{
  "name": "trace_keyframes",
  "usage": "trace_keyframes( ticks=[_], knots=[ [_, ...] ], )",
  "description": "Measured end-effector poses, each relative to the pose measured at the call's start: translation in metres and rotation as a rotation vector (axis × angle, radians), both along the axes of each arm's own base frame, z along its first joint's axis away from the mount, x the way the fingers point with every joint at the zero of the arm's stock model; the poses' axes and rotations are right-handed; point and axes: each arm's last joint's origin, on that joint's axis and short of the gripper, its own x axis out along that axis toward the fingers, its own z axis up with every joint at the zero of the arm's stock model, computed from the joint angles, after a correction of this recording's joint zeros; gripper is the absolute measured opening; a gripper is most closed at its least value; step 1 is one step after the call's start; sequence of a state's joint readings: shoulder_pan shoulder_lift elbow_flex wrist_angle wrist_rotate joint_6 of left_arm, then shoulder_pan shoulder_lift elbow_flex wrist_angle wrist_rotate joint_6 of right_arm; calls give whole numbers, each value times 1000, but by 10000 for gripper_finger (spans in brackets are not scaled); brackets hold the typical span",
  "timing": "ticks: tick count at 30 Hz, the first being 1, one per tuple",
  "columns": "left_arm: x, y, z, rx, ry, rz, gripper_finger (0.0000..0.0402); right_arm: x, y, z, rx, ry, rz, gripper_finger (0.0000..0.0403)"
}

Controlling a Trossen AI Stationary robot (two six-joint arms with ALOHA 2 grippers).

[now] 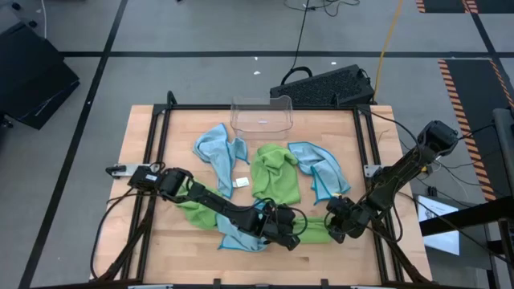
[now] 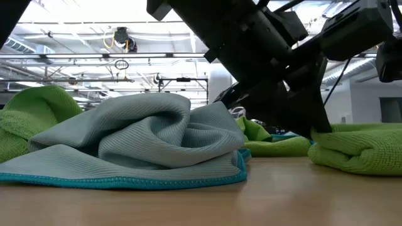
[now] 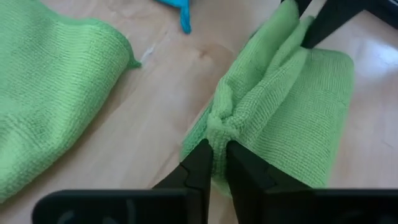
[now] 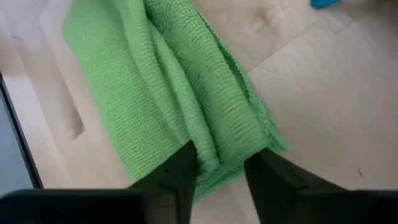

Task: Fold microfiber towels
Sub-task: Fold the bottom right green microfiber cloth

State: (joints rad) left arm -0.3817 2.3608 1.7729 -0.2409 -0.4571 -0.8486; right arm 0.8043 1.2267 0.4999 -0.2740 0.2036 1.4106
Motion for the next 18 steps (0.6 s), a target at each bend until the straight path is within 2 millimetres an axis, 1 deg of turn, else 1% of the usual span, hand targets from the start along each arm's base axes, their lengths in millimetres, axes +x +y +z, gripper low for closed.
trace_keyframes(
  ticks=[3,6,14,18],
  knots=[
    [0,0,0,1,-9,15,74,-1,-2,5,40,-1,-48,164],
    [1,0,1,-1,-15,17,102,-4,-8,12,56,-7,-89,184],
    [2,-1,6,-31,-37,5,184,-15,-26,25,25,11,-96,189],
    [-1,1,25,-32,-51,0,203,-16,-27,35,76,-61,-67,185]
  ],
)
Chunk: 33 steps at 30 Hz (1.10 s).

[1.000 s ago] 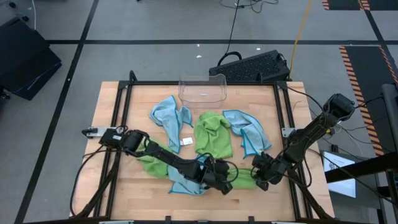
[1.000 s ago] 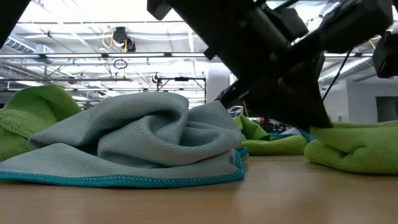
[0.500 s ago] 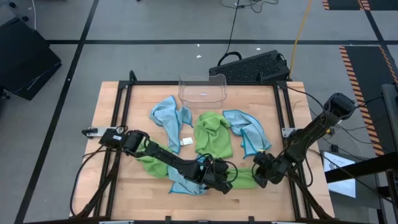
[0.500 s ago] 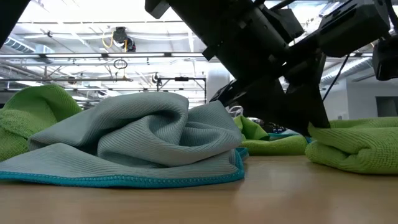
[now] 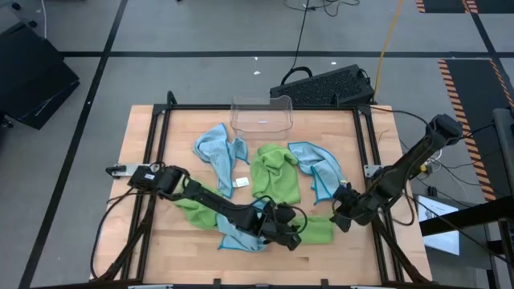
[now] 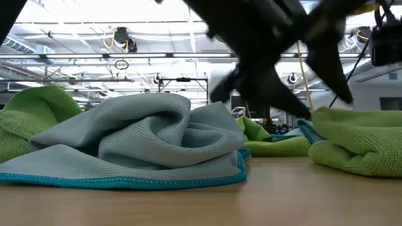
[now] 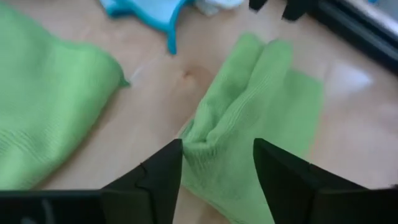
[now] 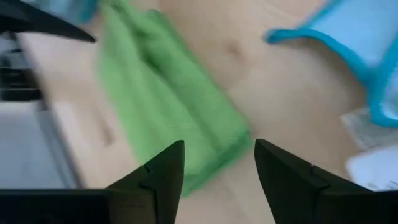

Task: Fold microfiber towels
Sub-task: Fold the bottom right green microfiber cloth, then put the bottom right folded green microfiber cloth into the transparent bin

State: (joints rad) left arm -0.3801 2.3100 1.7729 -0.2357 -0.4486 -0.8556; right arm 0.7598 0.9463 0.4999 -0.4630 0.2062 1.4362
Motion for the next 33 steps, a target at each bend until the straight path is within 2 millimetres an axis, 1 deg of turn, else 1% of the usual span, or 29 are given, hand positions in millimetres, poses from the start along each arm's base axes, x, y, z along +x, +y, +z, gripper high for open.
trace_keyframes(
  ticks=[4,6,8,11,13,15,17,21,26,29,33],
  knots=[
    [-8,6,29,57,-7,6,198,8,10,17,76,-207,118,164],
    [-9,8,40,75,-21,5,191,12,16,22,82,-298,181,149],
    [-8,9,46,58,-53,-7,182,16,20,23,55,-345,231,133],
    [-3,6,50,9,-114,-53,163,20,23,14,-27,-332,279,105],
    [4,2,41,-17,-146,-93,146,24,24,6,-89,-313,293,85],
    [6,-1,26,-17,-120,-132,129,29,24,-3,-138,-286,313,64],
    [10,-1,14,-28,-116,-146,112,34,25,-11,-150,-249,335,43],
    [14,4,3,-24,-93,-131,79,38,22,-27,-181,-147,356,7],
    [14,17,-6,-3,-25,-106,44,42,15,-40,-210,-37,284,8],
    [13,23,-10,16,34,-96,26,45,11,-44,-225,-19,273,4],
    [14,28,-30,14,90,-102,7,50,7,-45,-244,-25,278,1]
  ],
)
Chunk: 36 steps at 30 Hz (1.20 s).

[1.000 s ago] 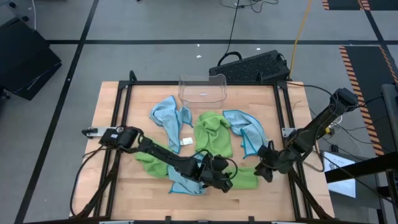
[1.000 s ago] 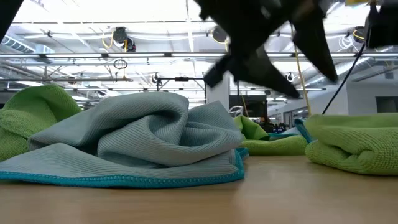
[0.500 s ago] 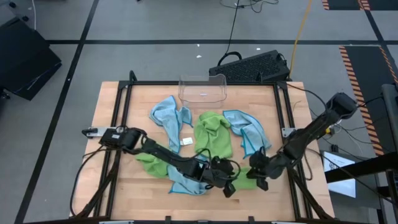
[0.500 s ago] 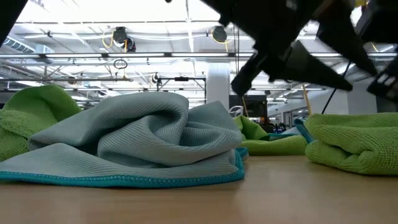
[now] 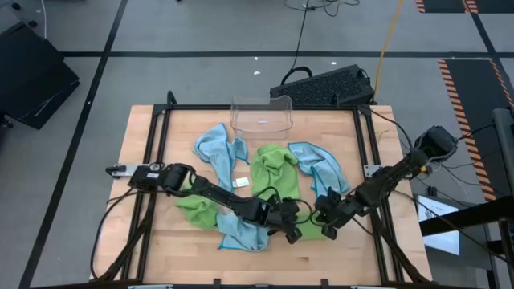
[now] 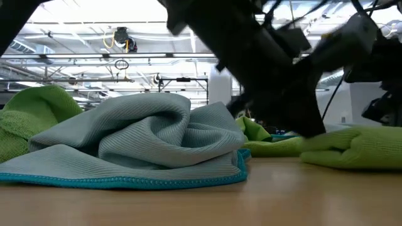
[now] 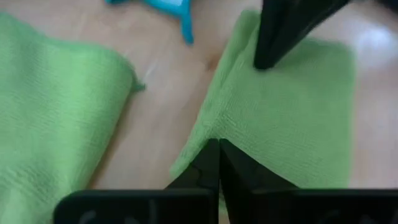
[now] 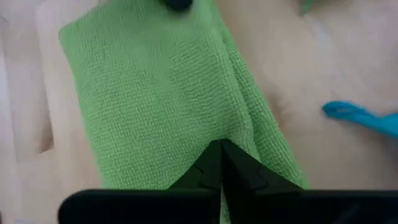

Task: Fold microfiber towels
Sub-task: Put the bottom right folded green microfiber cloth into the transparent bin

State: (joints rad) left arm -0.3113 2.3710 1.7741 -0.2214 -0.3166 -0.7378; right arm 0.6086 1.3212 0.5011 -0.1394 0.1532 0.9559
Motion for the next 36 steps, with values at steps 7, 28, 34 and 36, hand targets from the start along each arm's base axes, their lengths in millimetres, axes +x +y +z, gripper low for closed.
trace_keyframes(
  ticks=[7,28,34,36],
  knots=[
    [4,9,-10,-114,40,-33,16,2,-6,6,91,23,8,1],
    [-12,10,52,-661,48,393,104,-39,-12,51,280,14,-17,0],
    [-18,-7,46,-791,79,534,205,-43,-7,51,286,25,7,0],
    [-20,-9,45,-803,89,579,228,-44,-6,51,289,26,11,0]
  ],
)
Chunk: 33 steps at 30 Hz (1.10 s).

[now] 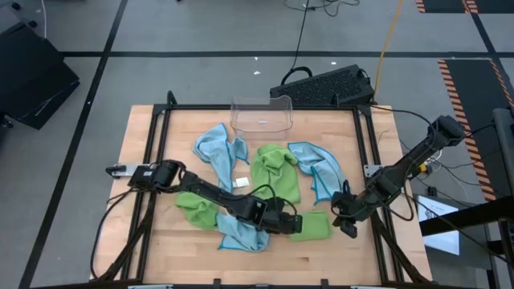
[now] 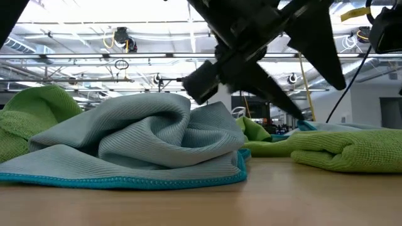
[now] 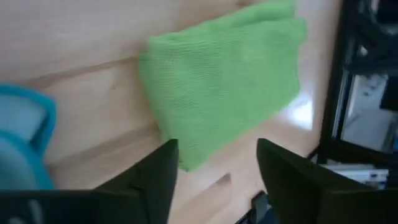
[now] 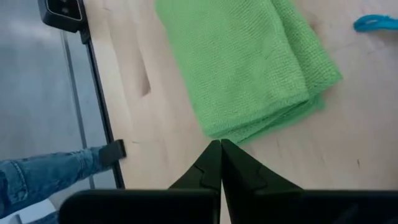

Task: Fold microfiber towels
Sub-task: Put the bottom right folded green microfiber cloth into the transparent bin

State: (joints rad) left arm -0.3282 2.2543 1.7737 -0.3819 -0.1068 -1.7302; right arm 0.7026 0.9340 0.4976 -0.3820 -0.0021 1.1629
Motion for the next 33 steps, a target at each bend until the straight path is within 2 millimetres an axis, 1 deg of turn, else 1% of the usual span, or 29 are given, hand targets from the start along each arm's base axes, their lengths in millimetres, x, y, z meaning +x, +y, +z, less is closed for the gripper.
trace_keyframes(
  ticks=[4,7,11,15,19,22,26,29,33],
  knots=[
    [-3,2,-3,-16,45,49,262,-3,-1,-6,-5,12,2,0],
    [4,7,-10,-15,21,73,277,-5,-3,-13,-3,34,-11,0],
    [12,10,-30,-23,6,86,282,-7,-3,-22,36,53,9,0],
    [14,10,-41,-36,31,100,282,-10,-4,-28,73,90,-9,0],
    [14,9,-46,-57,38,119,282,-8,-2,-29,122,47,-29,0],
    [15,9,-46,-58,38,119,282,-2,0,-26,155,-51,-64,0],
    [16,11,-46,-69,29,118,282,2,0,-25,125,-131,-141,0],
    [18,13,-47,-76,21,123,282,5,0,-31,73,-125,-172,0],
    [19,17,-47,-77,22,122,282,7,2,-46,9,-51,-165,0]
  ],
)
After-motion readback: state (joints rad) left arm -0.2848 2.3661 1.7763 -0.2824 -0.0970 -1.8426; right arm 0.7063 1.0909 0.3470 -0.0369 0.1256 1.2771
